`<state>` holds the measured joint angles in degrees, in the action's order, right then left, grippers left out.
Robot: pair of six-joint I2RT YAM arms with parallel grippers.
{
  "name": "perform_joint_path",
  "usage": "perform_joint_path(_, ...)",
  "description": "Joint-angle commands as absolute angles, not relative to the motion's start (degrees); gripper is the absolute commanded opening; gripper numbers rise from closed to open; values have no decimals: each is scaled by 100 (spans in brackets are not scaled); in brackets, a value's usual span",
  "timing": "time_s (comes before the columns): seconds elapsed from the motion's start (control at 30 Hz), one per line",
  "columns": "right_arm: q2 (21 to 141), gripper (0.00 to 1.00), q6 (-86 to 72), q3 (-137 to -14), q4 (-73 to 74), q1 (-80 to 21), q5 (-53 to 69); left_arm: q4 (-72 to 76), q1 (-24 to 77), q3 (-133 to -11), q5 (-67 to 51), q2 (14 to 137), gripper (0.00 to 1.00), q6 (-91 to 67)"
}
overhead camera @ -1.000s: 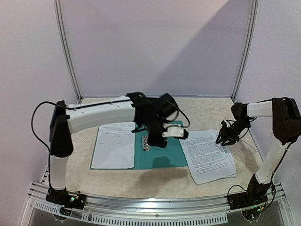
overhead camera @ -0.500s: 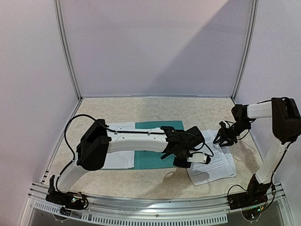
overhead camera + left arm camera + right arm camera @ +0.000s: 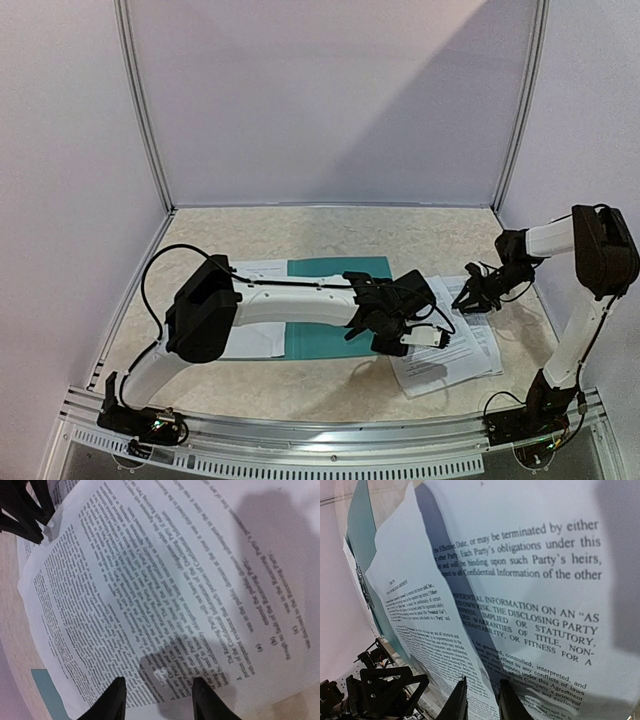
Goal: Put the files into the folder
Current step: Pick up the file from the center of the board.
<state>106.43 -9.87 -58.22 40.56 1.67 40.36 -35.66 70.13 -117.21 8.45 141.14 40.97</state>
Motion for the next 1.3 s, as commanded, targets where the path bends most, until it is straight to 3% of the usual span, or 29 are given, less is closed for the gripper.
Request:
perform_joint_path(0.0, 10618, 22, -911, -5681, 3938, 158, 4585, -3445, 6953, -11681, 862, 14290, 46, 4183)
perform_joint_path(0.73, 10712, 20, -933, -5493, 3764, 112, 4638, -3435, 6847, -11829, 917, 14490, 46, 4189)
perform_joint_path(0.9, 10777, 10, -922, -5509, 3772, 36, 4466, -3453, 6829, -11854, 900, 14520, 45, 4175)
perform_joint_path(0.97, 10792, 2, -940, -5531, 3779, 38, 4390, -3468, 6823, -11873, 911, 14519, 46, 4177)
perform_joint_path(1.17, 10342, 0, -975, -5717, 4086, 40, 4167, -3958, 6700, -12247, 751, 14238, 47, 4034)
perform_joint_path(1.27, 9857, 0, -954, -6036, 4526, -270, 3891, -4436, 6589, -12476, 520, 13761, 52, 3910)
